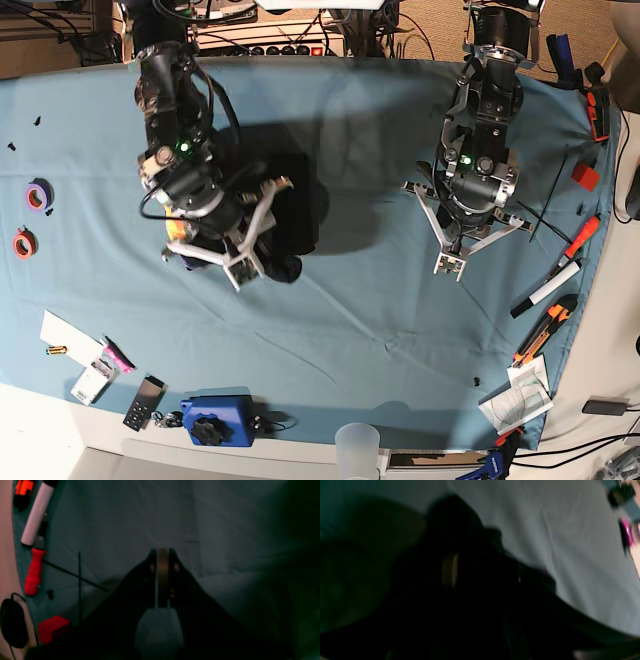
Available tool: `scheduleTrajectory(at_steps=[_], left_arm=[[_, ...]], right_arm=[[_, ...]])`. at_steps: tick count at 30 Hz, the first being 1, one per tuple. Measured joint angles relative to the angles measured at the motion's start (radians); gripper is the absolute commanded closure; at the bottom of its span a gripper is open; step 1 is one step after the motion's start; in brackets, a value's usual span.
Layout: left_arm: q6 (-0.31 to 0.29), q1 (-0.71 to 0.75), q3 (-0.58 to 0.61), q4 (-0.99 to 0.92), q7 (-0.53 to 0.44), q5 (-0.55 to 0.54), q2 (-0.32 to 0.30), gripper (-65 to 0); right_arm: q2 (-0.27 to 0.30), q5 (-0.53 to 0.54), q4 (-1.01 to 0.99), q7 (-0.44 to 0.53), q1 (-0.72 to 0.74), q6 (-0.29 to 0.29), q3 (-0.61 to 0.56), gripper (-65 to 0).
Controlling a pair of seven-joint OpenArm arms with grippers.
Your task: Layout the t-shirt on the table in an organized manner, then fold the t-shirt properly
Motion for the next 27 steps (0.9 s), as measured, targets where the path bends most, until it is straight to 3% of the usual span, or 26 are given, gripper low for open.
scheduleTrajectory(at_steps=[3, 9, 12, 15, 18, 23, 25, 27], left_arm=[[0.000, 0.000, 0.000, 0.000, 0.000, 0.000, 0.000, 0.0], [0.000, 0.000, 0.000, 0.000, 0.000, 0.000, 0.000, 0.0], [0.000, 0.000, 0.000, 0.000, 0.000, -0.024, 0.000, 0.0], [-0.013, 0.000, 0.000, 0.000, -0.001, -0.130, 0.000, 0.0], [-0.128, -0.001, 0.000, 0.000, -0.035, -0.311, 0.000, 0.0], [-0.368, -0.003, 0.001, 0.000, -0.103, -0.624, 0.014, 0.0], [-0.435, -0.004, 0.001, 0.000, -0.124, -0.676, 0.051, 0.0], [-0.446, -0.004, 0.017, -0.006, -0.153, -0.676, 0.097, 0.0]], right_arm=[[-0.004, 0.123, 0.001, 0.026, 0.033, 0.040, 0.000, -25.1], [-0.053, 0.116, 0.001, -0.040, 0.012, 0.049, -0.001, -25.1], [-0.051, 0.017, 0.001, -0.024, 0.021, 0.049, -0.001, -25.1], [-0.046, -0.092, 0.001, 0.019, 0.041, 0.019, 0.039, -25.0], [-0.047, -0.139, 0.001, 0.022, 0.064, 0.011, 0.162, -24.9], [-0.047, -0.138, 0.001, 0.017, 0.067, 0.031, 0.416, -24.9], [-0.043, -0.107, 0.001, 0.011, 0.067, 0.038, 0.507, -24.9], [-0.018, -0.063, 0.001, 0.010, 0.064, 0.040, 0.573, -24.9]])
